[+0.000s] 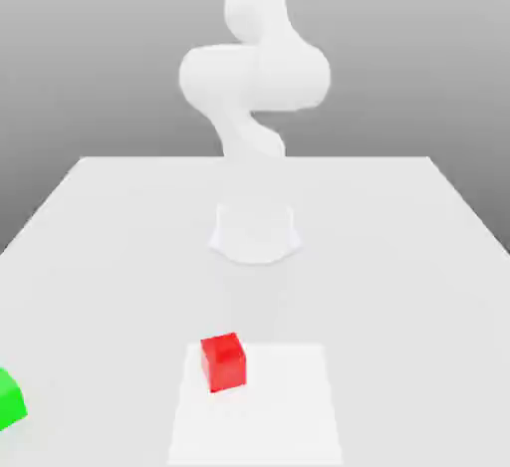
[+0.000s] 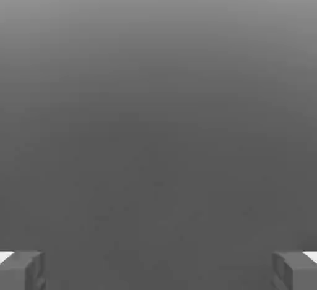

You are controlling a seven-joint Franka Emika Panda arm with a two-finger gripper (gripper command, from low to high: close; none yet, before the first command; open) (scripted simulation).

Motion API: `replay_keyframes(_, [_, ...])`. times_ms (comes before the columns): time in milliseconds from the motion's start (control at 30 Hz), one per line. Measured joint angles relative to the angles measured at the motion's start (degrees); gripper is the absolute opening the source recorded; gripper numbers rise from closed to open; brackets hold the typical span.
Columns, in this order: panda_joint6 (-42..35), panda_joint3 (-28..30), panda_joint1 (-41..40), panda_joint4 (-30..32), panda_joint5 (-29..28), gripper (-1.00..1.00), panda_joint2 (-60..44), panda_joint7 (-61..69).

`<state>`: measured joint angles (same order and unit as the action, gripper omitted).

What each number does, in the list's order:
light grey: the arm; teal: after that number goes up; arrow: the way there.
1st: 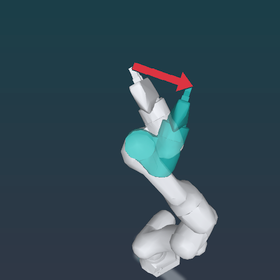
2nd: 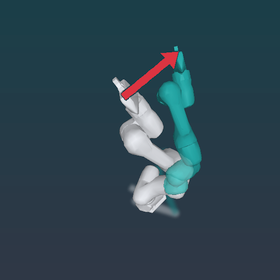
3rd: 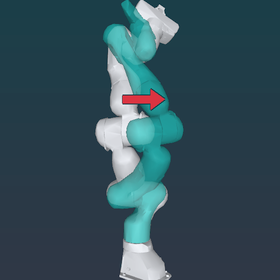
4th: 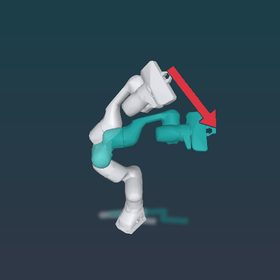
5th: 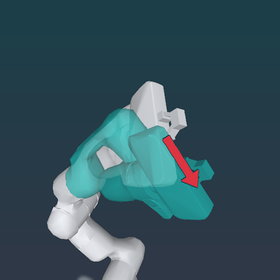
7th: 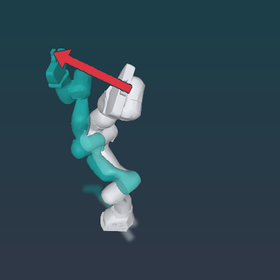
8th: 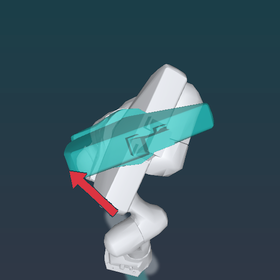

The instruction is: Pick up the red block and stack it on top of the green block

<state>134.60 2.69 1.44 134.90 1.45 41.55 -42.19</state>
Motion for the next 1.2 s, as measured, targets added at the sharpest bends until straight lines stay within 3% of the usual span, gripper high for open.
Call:
replay_keyframes(400, [15.44, 9.56, 6.54, 16.69, 4.67, 0.00, -25.07, 18.04])
replay_keyframes(500, [20.11, 10.24, 6.63, 21.41, 3.65, 0.00, -32.12, 21.51])
replay_keyframes(600, [24.57, 10.71, 5.39, 25.93, -0.82, 0.00, -38.08, 22.30])
replay_keyframes(767, [29.11, 10.20, 4.99, 26.24, 0.06, 0.00, -43.60, 24.33])
replay_keyframes(1067, [37.59, 4.17, 1.25, 24.98, 8.82, 0.00, -53.84, 30.64])
replay_keyframes(1100, [38.31, 3.33, 0.57, 24.93, 9.38, -1.00, -54.70, 31.01])
replay_keyframes(1200, [38.27, 3.33, 0.55, 24.93, 9.33, -1.00, -54.70, 30.96])
